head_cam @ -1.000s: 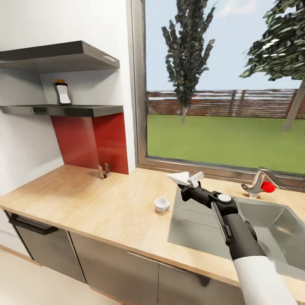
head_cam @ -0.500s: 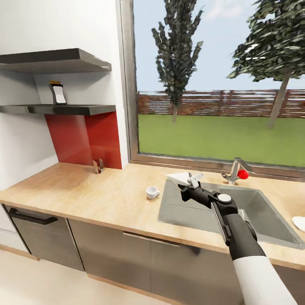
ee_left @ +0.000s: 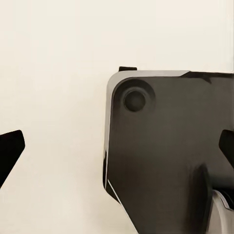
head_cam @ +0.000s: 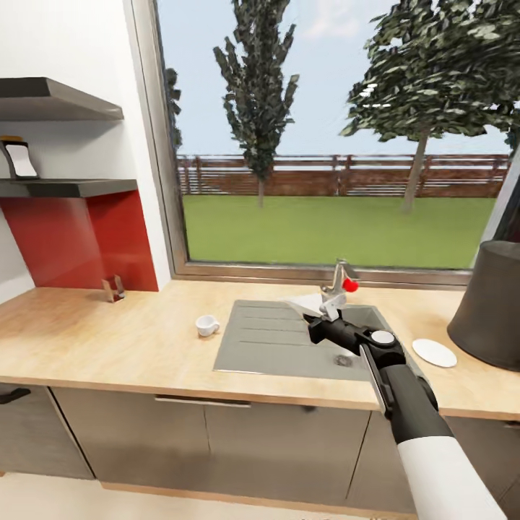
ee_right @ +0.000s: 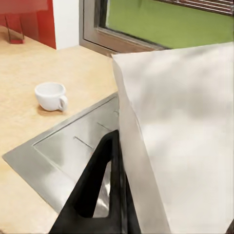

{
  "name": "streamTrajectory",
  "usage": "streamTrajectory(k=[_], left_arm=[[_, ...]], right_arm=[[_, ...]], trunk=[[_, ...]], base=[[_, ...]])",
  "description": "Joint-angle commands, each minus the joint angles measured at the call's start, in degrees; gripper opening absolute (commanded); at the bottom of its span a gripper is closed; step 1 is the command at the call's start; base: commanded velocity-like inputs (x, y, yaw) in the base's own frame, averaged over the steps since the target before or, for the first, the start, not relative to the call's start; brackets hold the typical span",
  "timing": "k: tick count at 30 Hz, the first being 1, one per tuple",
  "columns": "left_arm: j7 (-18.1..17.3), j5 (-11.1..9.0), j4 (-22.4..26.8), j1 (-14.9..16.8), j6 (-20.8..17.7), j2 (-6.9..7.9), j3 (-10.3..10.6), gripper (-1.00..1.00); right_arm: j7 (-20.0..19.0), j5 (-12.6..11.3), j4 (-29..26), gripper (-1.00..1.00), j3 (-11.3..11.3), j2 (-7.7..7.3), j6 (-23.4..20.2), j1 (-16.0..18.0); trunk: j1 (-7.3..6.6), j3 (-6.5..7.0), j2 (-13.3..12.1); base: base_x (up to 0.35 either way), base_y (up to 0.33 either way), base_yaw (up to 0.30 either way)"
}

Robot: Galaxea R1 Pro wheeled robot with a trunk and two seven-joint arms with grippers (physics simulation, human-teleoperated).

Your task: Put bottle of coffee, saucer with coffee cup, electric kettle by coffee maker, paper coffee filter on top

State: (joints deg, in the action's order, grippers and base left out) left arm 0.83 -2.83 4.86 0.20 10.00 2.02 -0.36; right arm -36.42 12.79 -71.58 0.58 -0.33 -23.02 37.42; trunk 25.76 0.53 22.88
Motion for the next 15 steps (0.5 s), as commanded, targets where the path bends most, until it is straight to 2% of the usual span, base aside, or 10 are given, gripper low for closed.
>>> streamTrajectory(k=[1,5,15], left_arm=[[0.05,-0.3,-0.04,0.02,0.19,0.0,0.01,1.0],[0.05,-0.33,-0.03,0.06,0.19,0.01,0.01,1.0],[0.05,-0.33,-0.03,0.07,0.19,0.01,0.01,1.0]], right_arm=[[-0.23,0.22,-0.05,-1.0,0.04,-0.02,-0.27,0.02],[-0.23,0.21,-0.05,-1.0,0.04,-0.02,-0.27,0.02],[-0.23,0.13,-0.05,-1.0,0.04,0.02,-0.27,0.02]], trunk=[[0.02,-0.02,0.04],[0.02,-0.02,0.04],[0.02,-0.02,0.04]], base=[[0.0,-0.276,-0.3],[0.0,-0.276,-0.213],[0.0,-0.276,-0.014]])
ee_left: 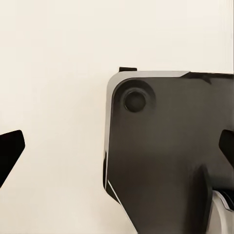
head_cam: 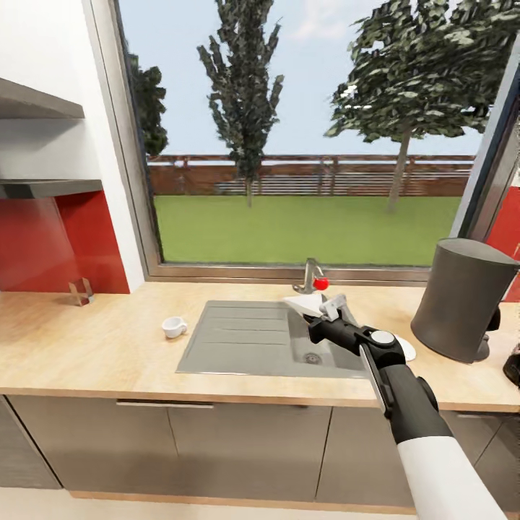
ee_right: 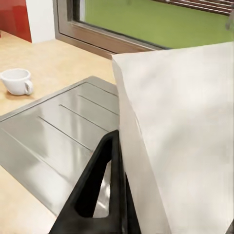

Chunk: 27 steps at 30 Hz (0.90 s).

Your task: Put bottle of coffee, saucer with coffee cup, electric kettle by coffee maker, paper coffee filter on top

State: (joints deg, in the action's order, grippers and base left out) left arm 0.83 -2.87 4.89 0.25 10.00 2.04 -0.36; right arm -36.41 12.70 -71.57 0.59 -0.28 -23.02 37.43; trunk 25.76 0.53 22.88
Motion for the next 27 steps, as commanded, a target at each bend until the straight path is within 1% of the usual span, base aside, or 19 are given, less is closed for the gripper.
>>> streamTrajectory(k=[1,16,21,27], left_arm=[[0.05,-0.3,-0.05,0.01,0.2,-0.01,0.01,1.0],[0.05,-0.3,-0.05,0.21,0.2,0.04,-0.08,1.0],[0.05,-0.3,-0.05,0.27,0.2,-0.01,-0.08,1.0],[0.05,-0.38,-0.11,0.28,0.2,-0.01,-0.23,1.0]], right_arm=[[-0.24,0.22,-0.06,-1.0,0.02,-0.01,-0.25,0.01],[-0.32,0.06,-0.07,-1.0,0.02,0.01,-0.09,-0.09],[-0.3,0.05,-0.07,-1.0,0.02,0.01,-0.1,-0.15],[-0.3,0.13,-0.02,-1.0,0.02,0.02,-0.14,-0.16]], trunk=[[0.02,-0.02,0.04],[0.02,-0.02,0.04],[0.02,-0.02,0.04],[0.02,-0.02,0.04]], base=[[0.0,-0.276,-0.001],[-0.011,-0.276,0.0],[-0.085,-0.276,0.0],[-0.224,-0.204,0.0]])
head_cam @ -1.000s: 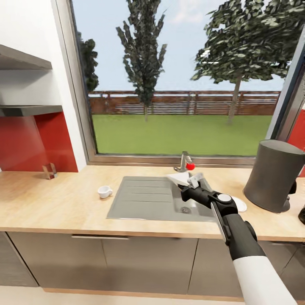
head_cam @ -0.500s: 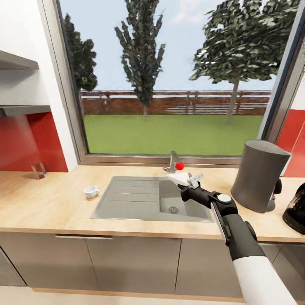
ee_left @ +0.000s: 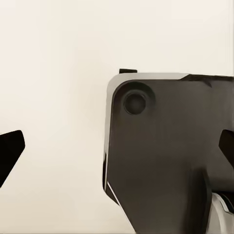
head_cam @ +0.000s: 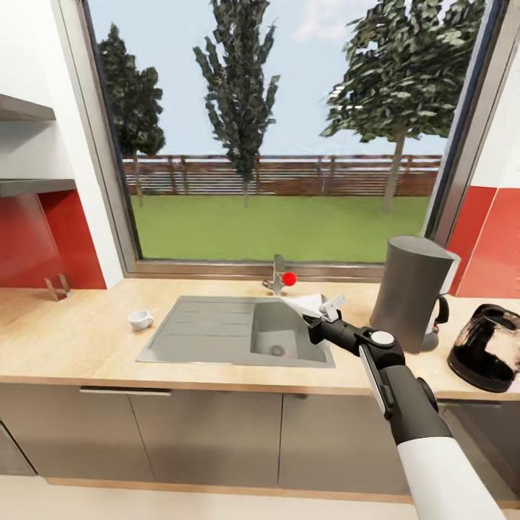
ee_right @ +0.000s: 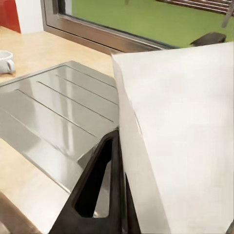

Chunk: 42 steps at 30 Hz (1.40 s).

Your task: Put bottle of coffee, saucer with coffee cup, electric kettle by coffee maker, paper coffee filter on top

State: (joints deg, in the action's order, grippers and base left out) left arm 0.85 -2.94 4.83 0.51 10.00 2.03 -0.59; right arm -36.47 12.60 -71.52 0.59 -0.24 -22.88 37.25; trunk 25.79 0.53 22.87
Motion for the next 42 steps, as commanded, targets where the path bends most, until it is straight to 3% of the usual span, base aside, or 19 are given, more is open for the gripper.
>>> streamTrajectory(k=[1,19,36,42], left_arm=[[0.03,-0.31,-0.03,0.01,0.19,-0.01,-0.02,1.0],[0.1,-0.63,-0.08,0.01,0.11,0.07,-0.07,1.0],[0.09,-0.66,-0.08,0.09,0.02,0.03,-0.12,1.0],[0.04,-0.7,-0.16,0.07,0.01,0.02,-0.11,1.0]], right_arm=[[-0.25,0.23,-0.05,-1.0,0.02,-0.03,-0.28,0.02],[-0.26,0.24,-0.02,-1.0,0.09,0.06,-0.24,-0.14],[-0.27,0.19,-0.03,-1.0,0.28,0.22,-0.24,-0.16],[-0.19,0.47,-9.39,-1.0,2.64,0.45,-0.57,-0.06]], trunk=[[0.0,-0.03,0.05],[0.0,-0.03,0.05],[0.0,-0.03,0.05],[0.0,-0.03,0.05]], base=[[-0.232,-0.198,0.0],[-0.185,-0.233,0.0],[-0.016,-0.293,0.0],[0.0,-0.095,0.0]])
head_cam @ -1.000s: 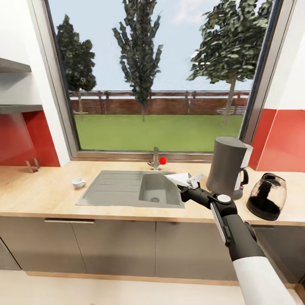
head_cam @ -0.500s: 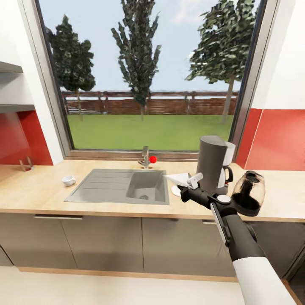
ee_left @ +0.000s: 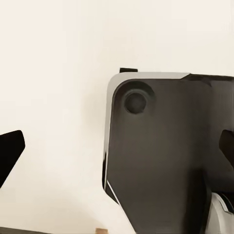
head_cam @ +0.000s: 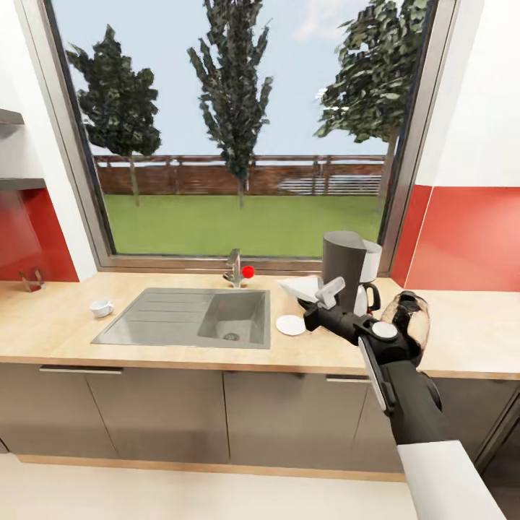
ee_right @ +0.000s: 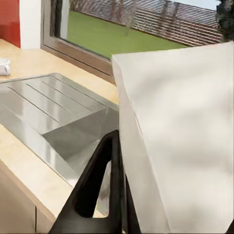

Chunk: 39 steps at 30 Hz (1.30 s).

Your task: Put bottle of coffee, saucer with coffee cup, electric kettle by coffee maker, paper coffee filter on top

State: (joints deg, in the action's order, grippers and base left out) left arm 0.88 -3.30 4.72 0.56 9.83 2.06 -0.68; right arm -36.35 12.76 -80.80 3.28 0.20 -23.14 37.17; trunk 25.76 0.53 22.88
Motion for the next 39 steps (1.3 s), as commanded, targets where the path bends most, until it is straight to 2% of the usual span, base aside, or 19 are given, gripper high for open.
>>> streamTrajectory(k=[1,2,4,8,10,12,15,18,19,21,22,23,25,26,28,32,39], left_arm=[[0.0,-0.36,-0.06,0.0,0.19,0.02,-0.02,1.0],[0.0,-0.37,-0.06,0.0,0.19,0.03,-0.02,1.0],[0.0,-0.35,-0.06,0.01,0.19,-0.01,-0.02,1.0],[0.0,-0.36,-0.07,-0.02,0.26,0.02,-0.02,1.0],[0.0,-0.28,-0.07,-0.03,0.27,0.04,-0.02,1.0],[-0.04,-0.17,-0.07,-0.03,0.3,0.05,-0.03,1.0],[-0.08,-0.06,-0.07,-0.04,0.35,0.12,-0.02,1.0],[-0.09,0.01,-0.07,-0.04,0.36,0.13,-0.01,1.0],[-0.09,0.08,-0.07,-0.04,0.32,0.09,0.21,1.0],[-0.09,0.11,-0.07,-0.05,0.3,0.07,0.33,1.0],[-0.09,0.13,-0.09,-0.12,0.22,0.07,0.41,1.0],[-0.11,0.14,-0.08,-0.12,0.18,0.06,0.41,1.0],[-0.15,0.14,-0.1,-0.12,0.04,0.06,0.42,1.0],[-0.22,0.14,-0.13,-0.11,-0.1,0.06,0.42,1.0],[-0.21,0.14,-0.15,-0.12,-0.34,0.05,0.42,1.0],[-0.19,0.14,-0.15,-0.12,-0.41,-0.02,0.48,1.0],[-0.18,0.14,-0.22,-0.12,-0.42,0.03,0.5,1.0]], right_arm=[[-0.31,0.57,-0.61,-1.0,0.01,-0.11,-0.38,0.21],[-0.31,1.18,-1.0,-1.0,0.03,-0.25,-0.44,0.64],[-0.3,5.12,-1.55,-1.0,0.05,-0.51,-1.31,3.19],[-0.52,18.33,-1.73,-1.0,0.0,-0.61,-7.5,10.34],[-0.63,23.02,-1.59,-1.0,-0.02,-0.63,-9.11,13.78],[-0.76,26.6,-1.29,-1.0,-0.11,-0.68,-9.94,17.98],[-0.88,29.52,0.07,-1.0,-0.18,-0.85,-10.39,22.08],[-1.29,31.86,1.42,-1.0,-0.16,-1.23,-10.47,24.16],[-3.21,34.75,2.21,-1.0,-0.04,-1.81,-10.5,25.36],[-7.72,38.38,2.39,-1.0,0.07,-2.25,-10.5,25.86],[-21.18,51.64,2.09,-1.0,-0.06,-3.62,-9.99,26.17],[-22.05,53.1,2.11,-1.0,-0.11,-4.17,-9.62,26.18],[-22.96,54.71,2.16,-1.0,-0.22,-5.72,-8.58,26.19],[-23.37,55.36,2.2,-1.0,-0.26,-7.5,-7.86,26.2],[-23.6,55.68,2.22,-1.0,-0.25,-9.38,-7.48,26.2],[-23.67,55.8,2.23,-1.0,-0.21,-10.21,-7.35,26.2],[-23.68,55.99,2.31,-1.0,-0.18,-10.38,-7.36,26.2]], trunk=[[0.02,-0.03,0.04],[0.02,-0.03,0.04],[0.02,-0.03,0.04],[0.02,-0.03,0.04],[0.02,-0.03,0.04],[0.02,-0.03,0.04],[0.02,-0.03,0.04],[0.02,-0.03,0.04],[0.02,-0.03,0.04],[0.02,-0.03,0.04],[0.02,-0.03,0.04],[0.02,-0.03,0.04],[0.02,-0.03,0.04],[0.02,-0.03,0.04],[0.02,-0.03,0.04],[0.02,-0.03,0.04],[0.02,-0.03,0.04]], base=[[0.0,-0.006,0.0],[0.0,-0.004,0.0],[0.0,-0.002,0.0],[0.0,0.0,0.0],[0.0,0.0,0.0],[0.0,0.0,0.0],[0.0,0.0,0.0],[0.0,0.0,0.0],[0.0,0.0,0.0],[0.0,0.0,0.0],[0.0,0.0,0.0],[0.0,0.0,0.0],[0.0,0.0,0.0],[0.0,0.0,0.0],[0.0,0.0,0.0],[0.0,0.0,0.0],[0.136,-0.045,0.0]])
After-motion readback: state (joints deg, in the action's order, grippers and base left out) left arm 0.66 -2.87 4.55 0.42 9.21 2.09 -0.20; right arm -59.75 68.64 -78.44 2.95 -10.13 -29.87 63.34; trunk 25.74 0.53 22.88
